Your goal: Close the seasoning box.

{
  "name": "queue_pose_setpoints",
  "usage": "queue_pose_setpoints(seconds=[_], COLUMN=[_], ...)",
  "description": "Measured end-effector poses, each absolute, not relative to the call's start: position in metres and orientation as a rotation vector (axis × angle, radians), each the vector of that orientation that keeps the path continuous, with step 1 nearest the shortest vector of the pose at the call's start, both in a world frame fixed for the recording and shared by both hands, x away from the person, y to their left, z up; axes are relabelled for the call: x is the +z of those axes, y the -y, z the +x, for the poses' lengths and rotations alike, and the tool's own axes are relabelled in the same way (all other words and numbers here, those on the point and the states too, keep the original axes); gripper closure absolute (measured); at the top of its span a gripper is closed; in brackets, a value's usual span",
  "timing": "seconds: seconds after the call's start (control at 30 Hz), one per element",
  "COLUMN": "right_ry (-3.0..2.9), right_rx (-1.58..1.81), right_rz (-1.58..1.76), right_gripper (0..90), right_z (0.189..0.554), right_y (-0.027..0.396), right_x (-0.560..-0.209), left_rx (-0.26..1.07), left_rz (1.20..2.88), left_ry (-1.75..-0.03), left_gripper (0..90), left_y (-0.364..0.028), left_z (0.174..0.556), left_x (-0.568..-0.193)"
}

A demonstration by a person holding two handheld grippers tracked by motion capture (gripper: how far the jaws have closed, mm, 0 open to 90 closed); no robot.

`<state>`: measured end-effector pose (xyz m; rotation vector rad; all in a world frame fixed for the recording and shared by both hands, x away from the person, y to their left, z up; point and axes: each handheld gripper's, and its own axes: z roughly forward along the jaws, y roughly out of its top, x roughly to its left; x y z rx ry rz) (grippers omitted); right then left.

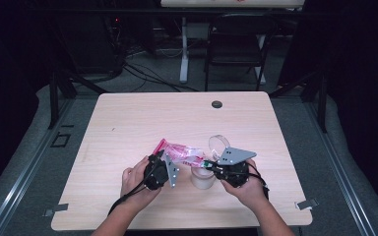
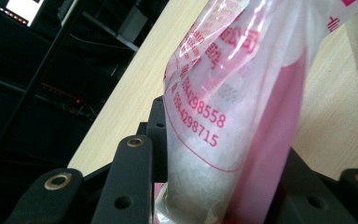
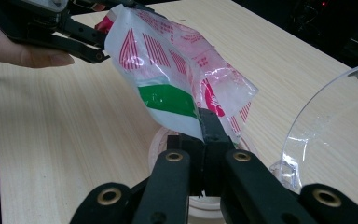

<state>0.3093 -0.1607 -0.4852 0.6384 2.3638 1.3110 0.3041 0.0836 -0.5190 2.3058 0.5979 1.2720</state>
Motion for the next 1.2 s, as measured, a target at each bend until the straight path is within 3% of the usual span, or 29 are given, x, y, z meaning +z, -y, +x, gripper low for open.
queue_pose_setpoints(seconds=[1.2], right_ry=[-2.370], right_rx=[1.274], right_rz=[0.595], right_gripper=[90.0], right_z=[0.305], right_y=[0.150], right_x=[-0.485], left_rx=[1.038], left_rz=[2.292], left_ry=[-0.712], left_gripper=[72.1], left_y=[-0.087], left_z=[0.306], left_x=[-0.549])
